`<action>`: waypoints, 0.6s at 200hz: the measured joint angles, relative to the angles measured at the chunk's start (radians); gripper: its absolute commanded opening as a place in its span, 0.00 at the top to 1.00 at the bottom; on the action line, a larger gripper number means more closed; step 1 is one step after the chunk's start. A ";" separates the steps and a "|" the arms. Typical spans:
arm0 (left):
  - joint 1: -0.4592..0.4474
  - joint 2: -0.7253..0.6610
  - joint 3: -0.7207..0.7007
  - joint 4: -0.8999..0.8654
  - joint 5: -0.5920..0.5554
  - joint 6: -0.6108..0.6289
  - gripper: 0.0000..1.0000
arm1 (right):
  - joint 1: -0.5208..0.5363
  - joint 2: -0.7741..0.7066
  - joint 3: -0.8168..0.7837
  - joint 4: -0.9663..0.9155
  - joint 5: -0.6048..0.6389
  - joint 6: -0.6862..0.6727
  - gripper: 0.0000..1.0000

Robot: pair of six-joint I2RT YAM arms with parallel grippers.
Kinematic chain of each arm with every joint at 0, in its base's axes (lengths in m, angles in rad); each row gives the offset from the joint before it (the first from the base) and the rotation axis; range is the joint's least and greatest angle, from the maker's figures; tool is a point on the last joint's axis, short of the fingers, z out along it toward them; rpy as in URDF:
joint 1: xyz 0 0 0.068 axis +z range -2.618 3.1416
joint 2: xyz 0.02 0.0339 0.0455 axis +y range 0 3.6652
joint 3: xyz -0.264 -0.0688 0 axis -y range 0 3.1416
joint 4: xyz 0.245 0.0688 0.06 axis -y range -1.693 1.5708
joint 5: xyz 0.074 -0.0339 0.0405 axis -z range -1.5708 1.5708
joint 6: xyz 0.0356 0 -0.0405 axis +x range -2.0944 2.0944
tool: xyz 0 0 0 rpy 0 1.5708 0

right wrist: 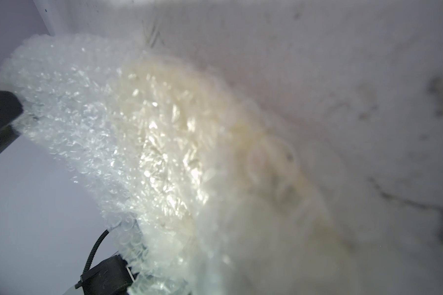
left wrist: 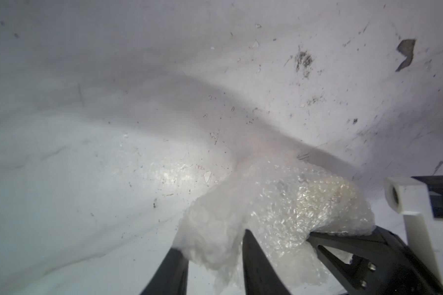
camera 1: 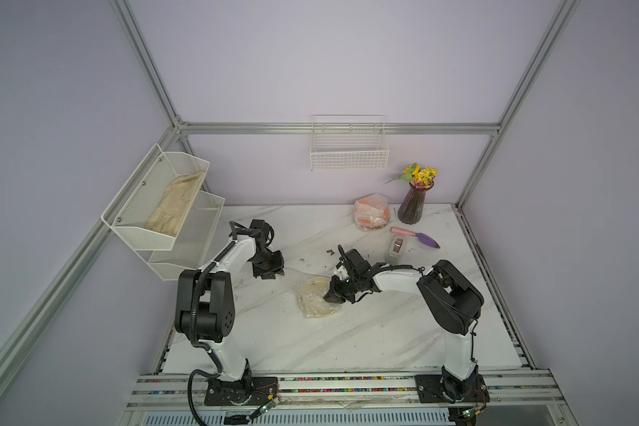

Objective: Wrap dinner plates in bubble wrap
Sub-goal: Wrap the plate in the bubble wrap.

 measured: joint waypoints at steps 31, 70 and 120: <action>0.000 0.038 0.031 0.005 0.023 0.026 0.93 | 0.007 0.000 0.002 0.000 0.003 0.000 1.00; -0.013 0.086 0.180 -0.008 0.126 0.049 1.00 | 0.020 0.028 0.040 0.014 0.007 0.026 1.00; -0.184 0.152 0.407 -0.045 0.174 0.032 1.00 | 0.040 0.088 0.077 0.157 0.052 0.142 1.00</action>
